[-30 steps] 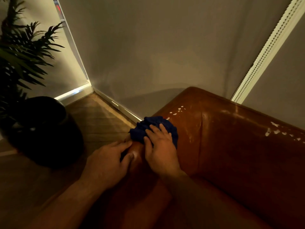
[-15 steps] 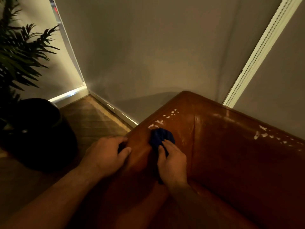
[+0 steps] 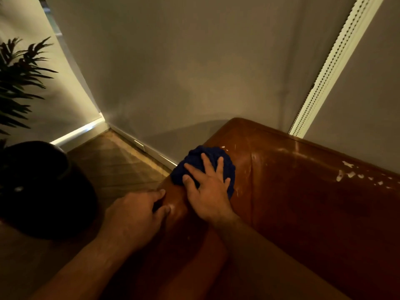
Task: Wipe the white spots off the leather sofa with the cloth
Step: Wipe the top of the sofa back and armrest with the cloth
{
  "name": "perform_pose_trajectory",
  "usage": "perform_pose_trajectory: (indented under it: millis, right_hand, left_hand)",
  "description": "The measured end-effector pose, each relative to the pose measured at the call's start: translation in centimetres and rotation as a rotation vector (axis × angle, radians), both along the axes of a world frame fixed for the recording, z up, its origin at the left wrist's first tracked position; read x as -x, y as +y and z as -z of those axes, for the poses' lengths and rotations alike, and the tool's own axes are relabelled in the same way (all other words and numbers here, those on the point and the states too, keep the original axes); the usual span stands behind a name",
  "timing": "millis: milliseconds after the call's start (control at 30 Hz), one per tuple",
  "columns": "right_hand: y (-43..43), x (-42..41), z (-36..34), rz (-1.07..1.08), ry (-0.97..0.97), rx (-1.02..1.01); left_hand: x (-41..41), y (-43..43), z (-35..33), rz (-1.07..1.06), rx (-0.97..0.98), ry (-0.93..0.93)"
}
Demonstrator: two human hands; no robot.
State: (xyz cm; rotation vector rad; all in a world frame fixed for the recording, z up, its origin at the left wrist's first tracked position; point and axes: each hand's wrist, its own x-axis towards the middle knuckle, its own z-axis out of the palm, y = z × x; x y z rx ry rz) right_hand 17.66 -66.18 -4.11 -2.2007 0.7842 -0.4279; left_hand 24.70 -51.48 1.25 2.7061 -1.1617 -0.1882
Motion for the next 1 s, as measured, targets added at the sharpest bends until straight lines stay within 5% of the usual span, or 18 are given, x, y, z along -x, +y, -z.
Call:
perform_pose_trajectory:
  millis: [367, 533, 667, 767, 1000]
  right_hand:
    - [0.2, 2.4, 0.8, 0.296, -0.134, -0.233]
    - [-2.0, 5.3, 0.9, 0.341, -0.161, -0.084]
    - [-4.4, 1.4, -1.3, 0.072, -0.139, 0.083]
    - [-5.2, -0.8, -0.9, 0.066, 0.037, 0.035]
    - [-5.0, -1.1, 0.0, 0.281, -0.075, -0.072]
  left_hand:
    - [-0.1, -2.4, -1.2, -0.012, -0.026, 0.034]
    - [0.6, -5.2, -1.2, 0.028, -0.038, 0.038]
    - [0.6, -5.4, -0.8, 0.015, -0.114, -0.012]
    - [0.4, -6.0, -0.9, 0.019, -0.163, -0.017]
    - [0.8, -5.9, -1.6, 0.036, -0.169, -0.034]
